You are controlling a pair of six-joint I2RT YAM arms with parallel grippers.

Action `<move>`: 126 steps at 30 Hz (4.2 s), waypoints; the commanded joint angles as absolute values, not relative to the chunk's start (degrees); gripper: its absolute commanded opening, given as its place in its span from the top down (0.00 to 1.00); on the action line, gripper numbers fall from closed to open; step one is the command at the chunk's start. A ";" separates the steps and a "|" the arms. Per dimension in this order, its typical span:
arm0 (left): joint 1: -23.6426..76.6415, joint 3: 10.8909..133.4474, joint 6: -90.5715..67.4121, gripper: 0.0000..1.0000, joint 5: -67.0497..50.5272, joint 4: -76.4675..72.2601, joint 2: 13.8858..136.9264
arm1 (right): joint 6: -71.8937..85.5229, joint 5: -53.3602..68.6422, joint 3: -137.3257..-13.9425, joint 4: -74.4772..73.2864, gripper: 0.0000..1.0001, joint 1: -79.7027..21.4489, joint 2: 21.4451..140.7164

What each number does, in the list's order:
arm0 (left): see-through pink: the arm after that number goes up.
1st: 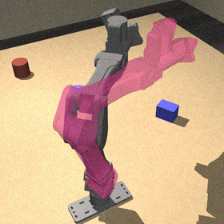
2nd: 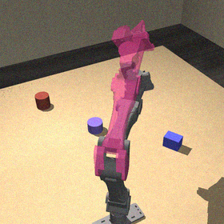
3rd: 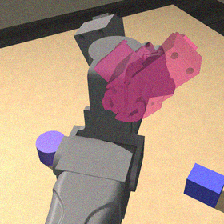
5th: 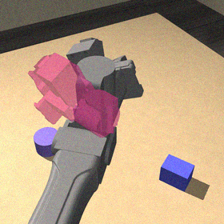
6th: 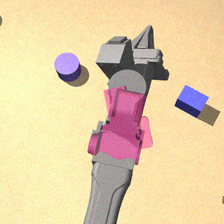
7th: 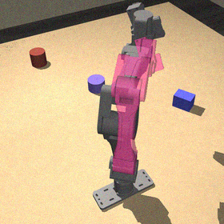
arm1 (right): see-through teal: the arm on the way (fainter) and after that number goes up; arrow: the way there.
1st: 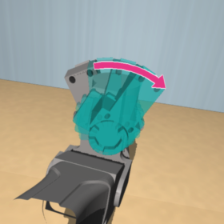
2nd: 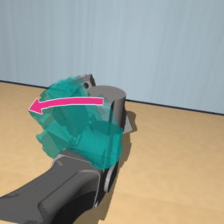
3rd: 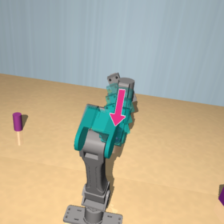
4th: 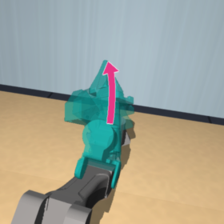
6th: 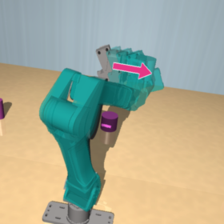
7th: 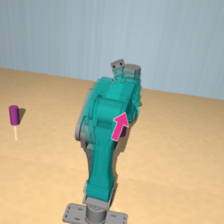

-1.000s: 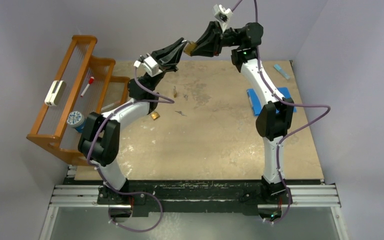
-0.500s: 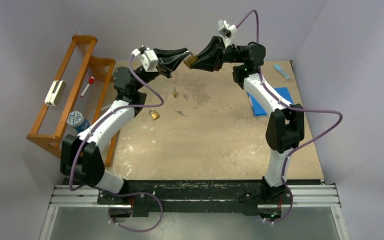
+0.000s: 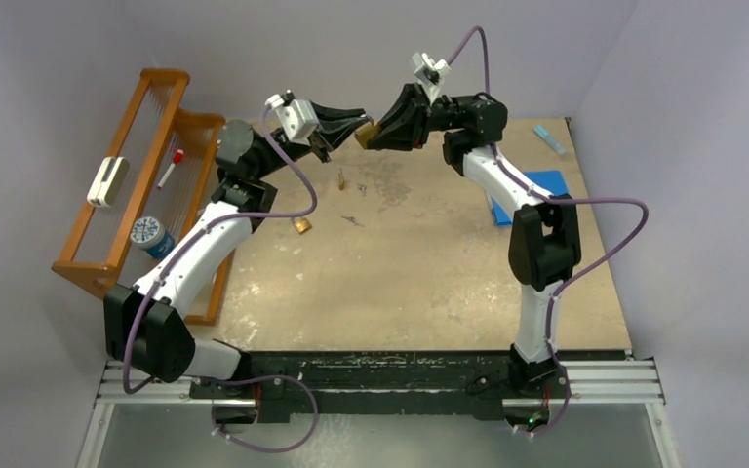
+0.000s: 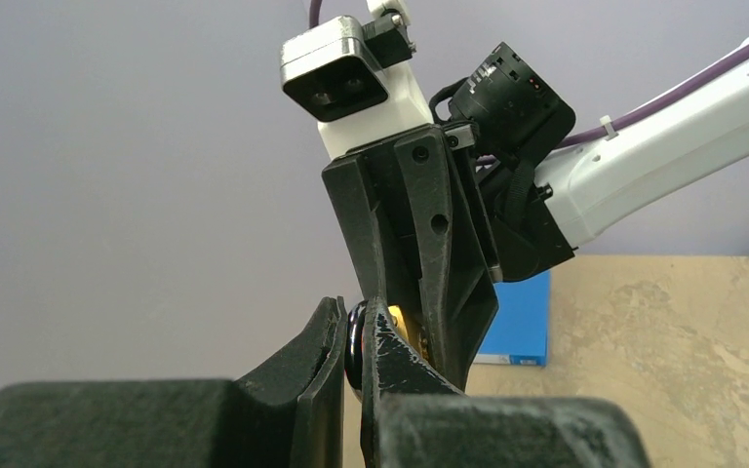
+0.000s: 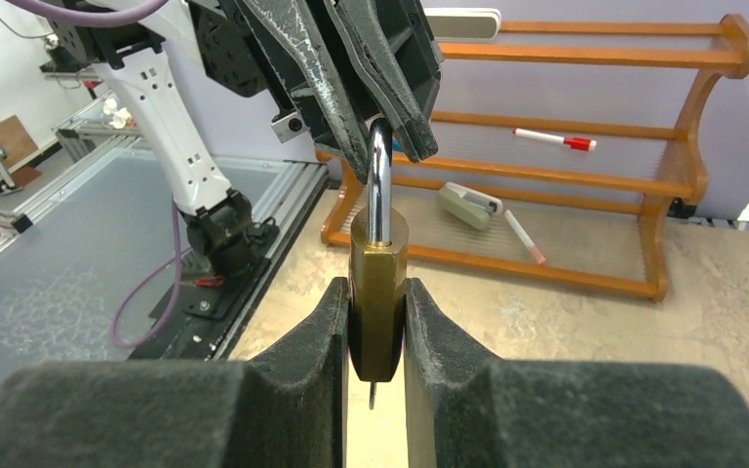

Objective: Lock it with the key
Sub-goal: Lock the lock, then place the lock at the center of the board.

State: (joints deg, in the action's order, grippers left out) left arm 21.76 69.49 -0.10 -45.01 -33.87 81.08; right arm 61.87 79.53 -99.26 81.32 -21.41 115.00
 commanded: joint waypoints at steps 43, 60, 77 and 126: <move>21.54 71.51 -4.71 1.00 -47.96 -26.26 74.59 | 43.25 47.37 -61.07 96.13 0.04 -20.53 97.83; 21.36 71.45 -4.76 1.00 -46.49 -29.00 74.58 | 54.20 50.82 -68.17 104.30 0.21 -21.38 107.60; 20.15 72.57 -5.92 1.00 -43.81 -31.57 77.01 | 58.37 59.08 -73.54 104.31 1.00 -23.35 110.55; 32.90 23.33 -19.22 1.00 28.47 -30.39 59.61 | 23.06 -10.23 -54.50 26.06 1.00 -44.48 95.92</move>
State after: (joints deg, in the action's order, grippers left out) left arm 32.91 24.12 -16.05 27.44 -24.40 63.24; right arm 19.40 -3.68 -53.78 28.08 -43.33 95.59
